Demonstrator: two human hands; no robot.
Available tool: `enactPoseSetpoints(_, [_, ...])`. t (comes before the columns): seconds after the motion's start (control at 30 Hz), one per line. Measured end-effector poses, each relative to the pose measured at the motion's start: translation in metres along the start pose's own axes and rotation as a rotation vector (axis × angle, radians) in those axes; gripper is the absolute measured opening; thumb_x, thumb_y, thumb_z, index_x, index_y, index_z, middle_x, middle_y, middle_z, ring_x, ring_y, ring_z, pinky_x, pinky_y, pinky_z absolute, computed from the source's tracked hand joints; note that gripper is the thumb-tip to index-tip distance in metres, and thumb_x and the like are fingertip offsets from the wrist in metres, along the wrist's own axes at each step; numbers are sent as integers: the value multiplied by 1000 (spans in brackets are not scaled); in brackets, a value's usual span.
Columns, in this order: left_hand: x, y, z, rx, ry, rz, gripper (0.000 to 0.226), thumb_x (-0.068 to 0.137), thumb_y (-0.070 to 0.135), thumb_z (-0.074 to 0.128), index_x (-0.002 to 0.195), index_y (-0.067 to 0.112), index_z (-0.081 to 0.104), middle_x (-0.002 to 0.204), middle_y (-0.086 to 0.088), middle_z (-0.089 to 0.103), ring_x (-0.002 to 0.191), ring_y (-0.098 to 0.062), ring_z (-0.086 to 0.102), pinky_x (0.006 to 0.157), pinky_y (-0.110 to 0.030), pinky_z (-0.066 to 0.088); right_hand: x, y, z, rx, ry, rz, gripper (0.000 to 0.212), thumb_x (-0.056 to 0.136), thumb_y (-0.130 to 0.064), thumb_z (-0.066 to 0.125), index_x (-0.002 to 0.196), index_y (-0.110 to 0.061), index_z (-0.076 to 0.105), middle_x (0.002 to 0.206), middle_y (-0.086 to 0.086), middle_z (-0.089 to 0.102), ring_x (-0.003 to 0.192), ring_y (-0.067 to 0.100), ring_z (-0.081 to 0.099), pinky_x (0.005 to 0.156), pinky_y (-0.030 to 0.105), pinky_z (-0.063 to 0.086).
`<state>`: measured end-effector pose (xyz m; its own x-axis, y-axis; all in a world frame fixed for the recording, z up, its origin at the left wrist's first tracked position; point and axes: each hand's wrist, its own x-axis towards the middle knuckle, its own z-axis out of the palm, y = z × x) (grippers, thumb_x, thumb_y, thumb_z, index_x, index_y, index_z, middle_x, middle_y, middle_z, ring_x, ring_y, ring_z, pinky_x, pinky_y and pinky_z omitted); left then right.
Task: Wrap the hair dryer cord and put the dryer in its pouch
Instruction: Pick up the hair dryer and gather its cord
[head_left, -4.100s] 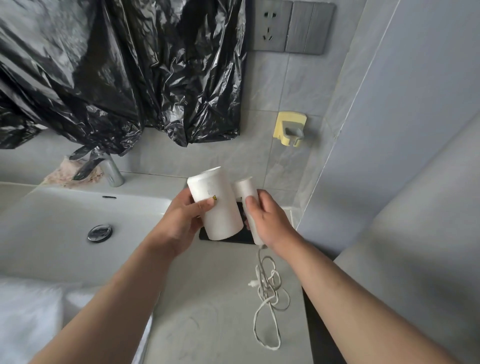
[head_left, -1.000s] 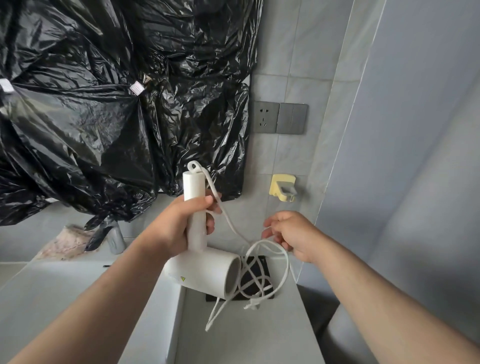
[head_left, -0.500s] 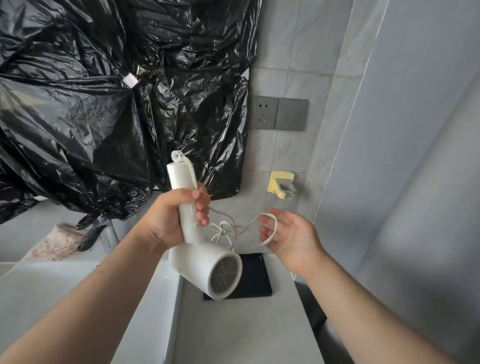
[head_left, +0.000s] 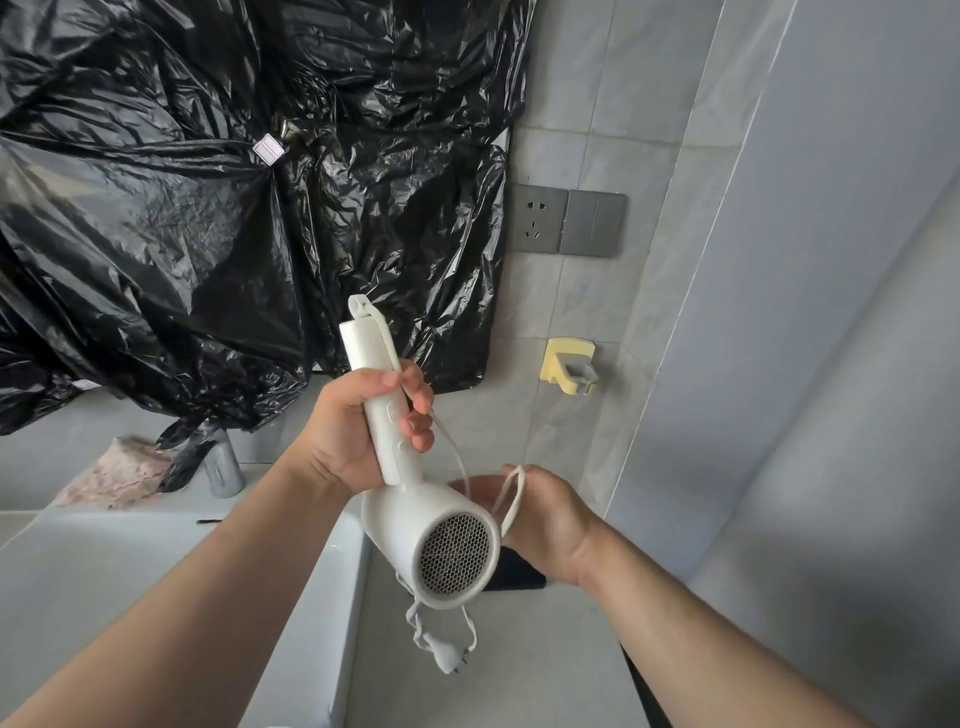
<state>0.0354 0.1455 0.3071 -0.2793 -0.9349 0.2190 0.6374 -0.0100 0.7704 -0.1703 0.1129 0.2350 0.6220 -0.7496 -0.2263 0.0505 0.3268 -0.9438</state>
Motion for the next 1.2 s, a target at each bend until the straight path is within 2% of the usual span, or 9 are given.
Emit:
enactPoseSetpoints(0.13, [-1,5,-2,40,30,4,40,41,28,91,66,13,63,63,-5,63,44,-12,50,48,-24,47,-5,7,7,151,-26,42,72,96,-60,29,87,0,67,86,14,67,90,26,63,83,30,49])
enactPoseSetpoints(0.27, [-3,5,-5,190,144,-43,37,42,20,85,67,13,58,65,-9,61,44,-14,48,48,-24,47,-9,3,7,114,59,31,82,98,-56,19,48,-9,65,49,5,61,47,15,60,49,20,49])
enactPoseSetpoints(0.37, [-4,7,-8,406,307,-23,23,56,17,70,72,10,55,65,-9,57,47,-17,45,50,-26,43,-15,-1,-6,0,103,23,70,97,-58,23,65,-8,59,61,13,62,54,27,56,51,28,44])
enactPoseSetpoints(0.47, [-5,9,-12,547,440,2,18,65,13,64,77,5,55,63,-9,54,51,-20,44,51,-28,40,-20,-6,-16,-33,109,8,44,97,-30,33,72,-5,59,68,12,56,54,20,47,52,30,33])
enactPoseSetpoints(0.57, [-6,9,-16,603,510,-6,15,65,13,65,73,4,55,62,-8,54,49,-18,44,50,-27,40,-24,-15,-21,55,134,-32,30,91,1,34,79,0,62,68,11,51,57,16,45,54,25,38])
enactPoseSetpoints(0.67, [-8,7,-21,549,561,-2,15,66,12,65,73,5,54,60,-8,52,47,-17,43,49,-27,39,-28,-20,-30,14,172,-102,14,95,-3,50,82,-5,56,64,8,45,62,20,45,58,27,47])
enactPoseSetpoints(0.93, [-11,7,-24,481,602,23,18,66,14,65,77,6,54,59,-7,53,47,-16,43,51,-27,39,-36,-26,-33,73,296,-146,24,95,-16,57,74,-4,54,62,9,53,64,23,61,82,54,57])
enactPoseSetpoints(1.07, [-11,14,-30,461,626,84,18,67,15,65,78,6,53,61,-7,53,47,-16,44,50,-27,40,-37,-27,-35,93,412,-124,35,99,-27,52,69,-9,54,54,8,42,56,22,50,77,48,55])
enactPoseSetpoints(1.2, [-9,16,-33,453,685,184,17,67,15,66,74,7,53,62,-7,51,49,-18,44,54,-29,40,-39,-23,-43,7,449,-176,57,99,-35,48,48,-17,30,49,3,27,50,18,28,61,33,39])
